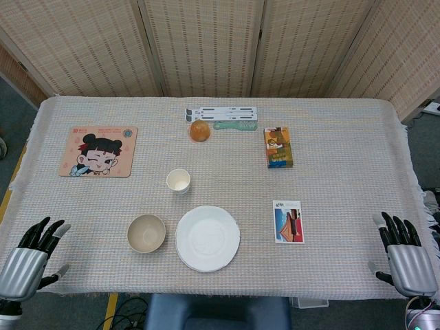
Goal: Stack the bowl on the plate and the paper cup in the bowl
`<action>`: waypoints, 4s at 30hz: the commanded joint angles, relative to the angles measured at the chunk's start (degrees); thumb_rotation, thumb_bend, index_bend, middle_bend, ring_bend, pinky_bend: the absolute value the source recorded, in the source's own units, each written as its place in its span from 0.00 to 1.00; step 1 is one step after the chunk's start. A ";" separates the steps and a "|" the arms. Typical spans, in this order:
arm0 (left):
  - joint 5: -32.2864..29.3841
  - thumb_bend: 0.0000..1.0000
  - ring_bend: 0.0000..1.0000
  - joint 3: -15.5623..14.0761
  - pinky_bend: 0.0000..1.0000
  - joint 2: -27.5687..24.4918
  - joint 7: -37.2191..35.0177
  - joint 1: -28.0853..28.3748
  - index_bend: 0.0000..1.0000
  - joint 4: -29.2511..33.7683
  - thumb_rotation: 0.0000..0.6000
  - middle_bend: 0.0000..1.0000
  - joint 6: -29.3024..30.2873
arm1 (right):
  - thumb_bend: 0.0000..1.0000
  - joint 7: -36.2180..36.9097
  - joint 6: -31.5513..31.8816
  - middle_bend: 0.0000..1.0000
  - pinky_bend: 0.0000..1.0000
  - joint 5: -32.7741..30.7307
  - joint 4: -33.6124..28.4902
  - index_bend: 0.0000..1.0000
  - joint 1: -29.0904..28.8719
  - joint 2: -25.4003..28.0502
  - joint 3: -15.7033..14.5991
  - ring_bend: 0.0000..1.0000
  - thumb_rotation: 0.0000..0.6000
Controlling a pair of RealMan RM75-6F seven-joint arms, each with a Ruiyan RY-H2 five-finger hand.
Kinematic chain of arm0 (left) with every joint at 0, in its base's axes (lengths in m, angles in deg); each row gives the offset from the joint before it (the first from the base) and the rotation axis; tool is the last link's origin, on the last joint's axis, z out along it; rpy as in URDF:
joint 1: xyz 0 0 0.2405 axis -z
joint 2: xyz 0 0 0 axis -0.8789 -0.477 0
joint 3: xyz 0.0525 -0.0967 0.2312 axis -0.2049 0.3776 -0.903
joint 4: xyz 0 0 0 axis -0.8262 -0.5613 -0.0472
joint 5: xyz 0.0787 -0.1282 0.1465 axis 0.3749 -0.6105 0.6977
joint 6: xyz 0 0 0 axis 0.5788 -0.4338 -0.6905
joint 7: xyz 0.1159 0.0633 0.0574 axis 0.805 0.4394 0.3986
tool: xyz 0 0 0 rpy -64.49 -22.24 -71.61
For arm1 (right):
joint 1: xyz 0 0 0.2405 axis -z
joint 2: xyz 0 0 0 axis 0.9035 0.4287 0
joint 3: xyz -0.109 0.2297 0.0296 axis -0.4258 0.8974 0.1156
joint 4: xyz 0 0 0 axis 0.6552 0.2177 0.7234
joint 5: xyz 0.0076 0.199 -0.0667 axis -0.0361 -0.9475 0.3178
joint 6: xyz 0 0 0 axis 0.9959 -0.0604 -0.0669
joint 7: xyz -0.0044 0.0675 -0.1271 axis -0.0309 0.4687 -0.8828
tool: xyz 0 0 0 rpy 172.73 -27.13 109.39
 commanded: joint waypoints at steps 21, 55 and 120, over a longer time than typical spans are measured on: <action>1.56 0.21 0.01 -1.51 0.17 2.57 -0.24 3.49 0.21 -1.70 1.00 0.17 -6.79 | 0.21 1.25 -0.06 0.00 0.00 -0.66 0.08 0.00 -0.08 0.44 0.47 0.00 1.00; -2.04 0.21 0.01 1.79 0.17 13.13 0.49 15.88 0.34 -2.92 1.00 0.17 -20.54 | 0.21 5.88 -6.47 0.00 0.00 -9.50 2.08 0.00 -3.41 2.29 3.31 0.00 1.00; -5.92 0.40 0.01 0.53 0.17 20.87 -2.05 20.63 0.67 -10.70 1.00 0.23 -22.20 | 0.21 10.65 -5.88 0.00 0.00 -10.08 3.35 0.00 -3.97 3.61 4.14 0.00 1.00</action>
